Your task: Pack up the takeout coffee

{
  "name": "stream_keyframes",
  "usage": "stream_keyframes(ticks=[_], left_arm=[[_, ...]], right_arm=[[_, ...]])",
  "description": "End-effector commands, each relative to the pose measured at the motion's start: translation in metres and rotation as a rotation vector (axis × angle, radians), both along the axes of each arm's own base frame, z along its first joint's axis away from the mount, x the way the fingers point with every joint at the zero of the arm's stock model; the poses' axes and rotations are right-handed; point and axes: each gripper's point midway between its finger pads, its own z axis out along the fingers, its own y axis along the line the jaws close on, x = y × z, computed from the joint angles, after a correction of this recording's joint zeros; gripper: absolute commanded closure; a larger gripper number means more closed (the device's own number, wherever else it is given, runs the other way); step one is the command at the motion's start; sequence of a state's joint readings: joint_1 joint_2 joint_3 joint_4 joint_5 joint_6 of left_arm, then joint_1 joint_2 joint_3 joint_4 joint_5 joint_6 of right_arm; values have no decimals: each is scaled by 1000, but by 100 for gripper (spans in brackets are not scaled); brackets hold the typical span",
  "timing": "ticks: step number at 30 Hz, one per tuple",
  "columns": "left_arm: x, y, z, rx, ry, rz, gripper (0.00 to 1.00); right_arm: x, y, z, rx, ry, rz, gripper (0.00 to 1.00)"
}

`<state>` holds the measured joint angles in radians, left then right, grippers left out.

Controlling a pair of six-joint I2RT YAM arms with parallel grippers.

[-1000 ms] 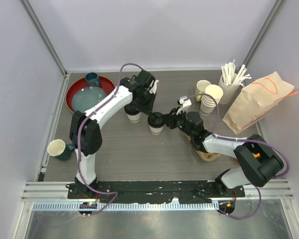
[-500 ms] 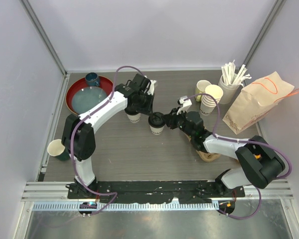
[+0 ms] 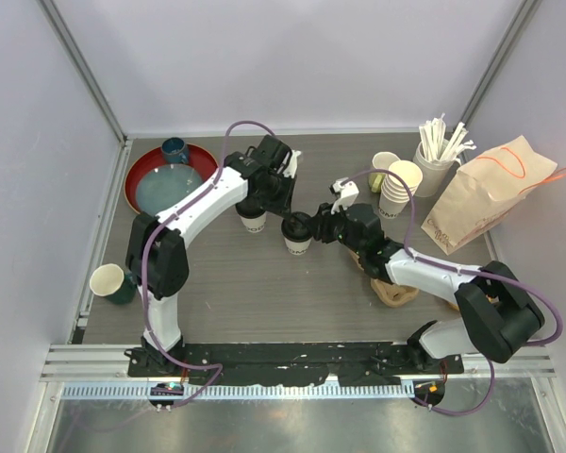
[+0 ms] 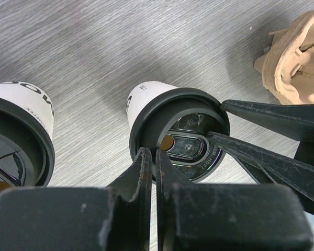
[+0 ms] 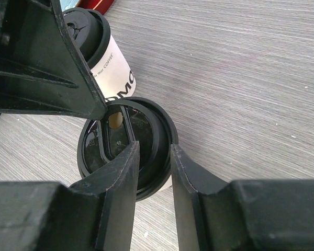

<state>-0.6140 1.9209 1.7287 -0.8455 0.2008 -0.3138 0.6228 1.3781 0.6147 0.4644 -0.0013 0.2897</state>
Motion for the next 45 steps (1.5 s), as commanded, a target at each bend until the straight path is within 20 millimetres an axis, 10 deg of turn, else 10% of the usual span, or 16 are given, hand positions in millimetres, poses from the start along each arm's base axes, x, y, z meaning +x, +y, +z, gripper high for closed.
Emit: stream_keyframes(ticks=[1,17,24,34,45], left_arm=[[-4,9,-21,74,49,1,91],[17,0,27,31,-50,-20,60],[19,3,52,3,-75,-26,48],[26,39,73,0,-80,15,42],[32,100,74,41,-114,109,40]], right_arm=[[-23,-12,-38,-142,134,31,64],[-13,-6,-10,-136,87,39,55],[-7,2,20,-155,18,87,31],[-4,23,57,-248,-102,280,13],[-4,48,21,-440,-73,388,11]])
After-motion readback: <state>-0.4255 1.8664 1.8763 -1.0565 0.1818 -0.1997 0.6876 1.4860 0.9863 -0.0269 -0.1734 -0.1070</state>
